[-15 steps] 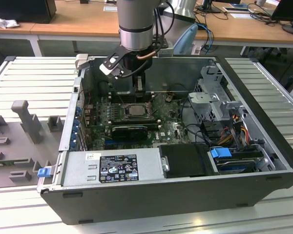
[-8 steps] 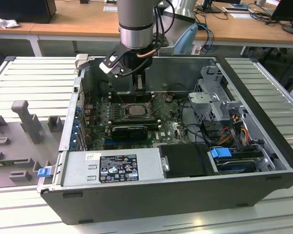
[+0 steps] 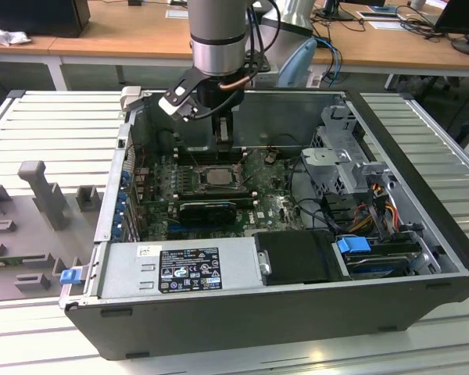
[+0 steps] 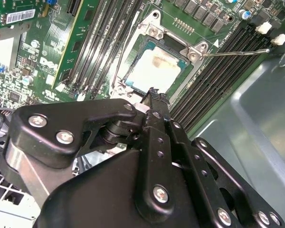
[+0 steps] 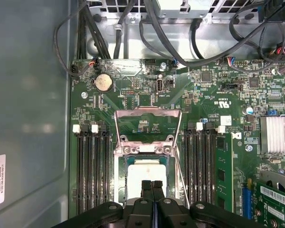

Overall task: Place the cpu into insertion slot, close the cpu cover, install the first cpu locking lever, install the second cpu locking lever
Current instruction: 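Close the cpu cover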

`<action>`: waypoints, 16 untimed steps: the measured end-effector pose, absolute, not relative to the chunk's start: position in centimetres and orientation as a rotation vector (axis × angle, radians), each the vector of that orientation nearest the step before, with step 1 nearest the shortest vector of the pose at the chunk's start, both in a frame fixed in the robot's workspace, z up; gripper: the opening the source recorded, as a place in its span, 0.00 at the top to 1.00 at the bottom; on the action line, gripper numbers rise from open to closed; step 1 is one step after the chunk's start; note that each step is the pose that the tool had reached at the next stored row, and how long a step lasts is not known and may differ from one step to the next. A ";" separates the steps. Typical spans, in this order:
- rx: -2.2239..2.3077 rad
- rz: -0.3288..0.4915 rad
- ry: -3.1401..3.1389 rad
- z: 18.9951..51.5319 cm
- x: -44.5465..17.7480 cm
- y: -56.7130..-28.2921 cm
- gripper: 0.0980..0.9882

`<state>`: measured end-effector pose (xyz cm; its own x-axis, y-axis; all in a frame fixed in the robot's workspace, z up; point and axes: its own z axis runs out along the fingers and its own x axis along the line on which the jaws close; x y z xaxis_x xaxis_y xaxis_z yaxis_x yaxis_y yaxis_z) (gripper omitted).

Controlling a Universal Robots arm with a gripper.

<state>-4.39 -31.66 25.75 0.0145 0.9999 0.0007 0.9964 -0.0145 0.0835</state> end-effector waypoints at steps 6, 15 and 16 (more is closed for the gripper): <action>2.196 0.091 2.162 25.9 -4.4 -31.7 0.99; 2.198 0.091 2.159 26.4 -4.4 -31.7 0.99; 2.198 0.091 2.159 26.4 -4.4 -31.7 0.99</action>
<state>-4.39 -31.66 26.43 0.0178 0.9998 0.0007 0.9964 -0.0178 0.0834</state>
